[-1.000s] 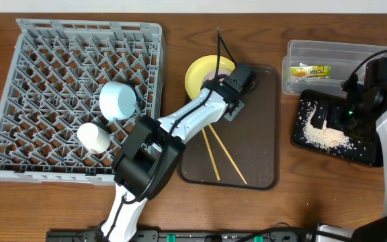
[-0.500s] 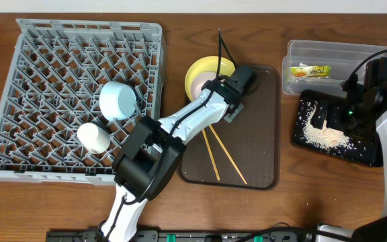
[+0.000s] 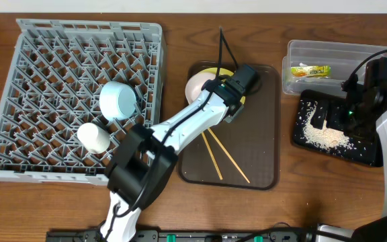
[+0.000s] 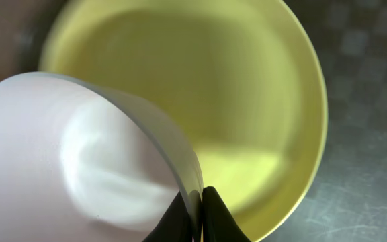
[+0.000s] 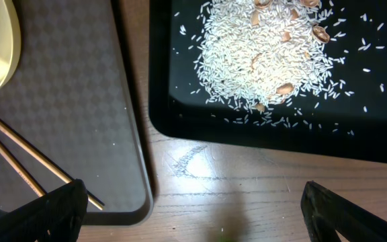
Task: Sort waste into correct bins and load items into the dishwasher
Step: 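Grasp the white bowl rim and lift it with the left gripper, then place the white bowl upright in the dish rack and release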
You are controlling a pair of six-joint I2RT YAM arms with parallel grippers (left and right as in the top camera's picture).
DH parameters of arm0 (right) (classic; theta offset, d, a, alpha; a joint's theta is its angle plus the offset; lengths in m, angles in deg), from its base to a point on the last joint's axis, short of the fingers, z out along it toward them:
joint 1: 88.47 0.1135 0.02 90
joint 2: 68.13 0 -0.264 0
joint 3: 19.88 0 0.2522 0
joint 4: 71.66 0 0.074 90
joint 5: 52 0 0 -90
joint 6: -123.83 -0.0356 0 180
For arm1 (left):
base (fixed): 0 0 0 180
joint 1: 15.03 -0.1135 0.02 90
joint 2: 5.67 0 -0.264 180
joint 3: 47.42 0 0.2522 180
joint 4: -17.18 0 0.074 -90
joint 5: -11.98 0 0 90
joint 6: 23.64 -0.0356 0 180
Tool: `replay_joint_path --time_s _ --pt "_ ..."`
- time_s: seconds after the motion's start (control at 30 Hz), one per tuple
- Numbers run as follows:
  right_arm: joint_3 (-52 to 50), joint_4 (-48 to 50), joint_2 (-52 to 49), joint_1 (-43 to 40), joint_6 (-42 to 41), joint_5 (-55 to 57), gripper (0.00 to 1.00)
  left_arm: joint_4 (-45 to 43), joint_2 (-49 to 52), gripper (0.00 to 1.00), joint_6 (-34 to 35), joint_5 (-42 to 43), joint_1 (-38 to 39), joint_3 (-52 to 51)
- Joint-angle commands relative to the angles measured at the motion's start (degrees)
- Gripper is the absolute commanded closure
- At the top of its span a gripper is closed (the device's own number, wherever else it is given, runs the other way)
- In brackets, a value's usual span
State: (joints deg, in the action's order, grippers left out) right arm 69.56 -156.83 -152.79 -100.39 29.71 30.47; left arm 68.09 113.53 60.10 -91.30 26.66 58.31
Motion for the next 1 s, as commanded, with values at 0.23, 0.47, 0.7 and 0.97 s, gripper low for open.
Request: replay_joint_path --time_s 0.23,0.47,0.7,0.97 --pt "0.2 -0.2 0.8 -0.2 -0.5 -0.4 0.01 1.2 -10.6 0.92 -0.4 -10.8 -0.2 0.1" --pt "0.2 -0.1 0.8 -0.2 -0.5 -0.4 0.01 1.5 -17.9 0.92 -0.4 5.2 -10.1 0.1" --pt "0.2 -0.2 0.8 -0.2 -0.5 -0.4 0.01 1.4 -20.7 0.92 -0.3 37.7 -27.6 0.1" --pt "0.2 -0.2 0.8 -0.2 -0.5 -0.4 0.01 -3.0 -15.4 0.93 1.3 71.8 -45.8 0.1"
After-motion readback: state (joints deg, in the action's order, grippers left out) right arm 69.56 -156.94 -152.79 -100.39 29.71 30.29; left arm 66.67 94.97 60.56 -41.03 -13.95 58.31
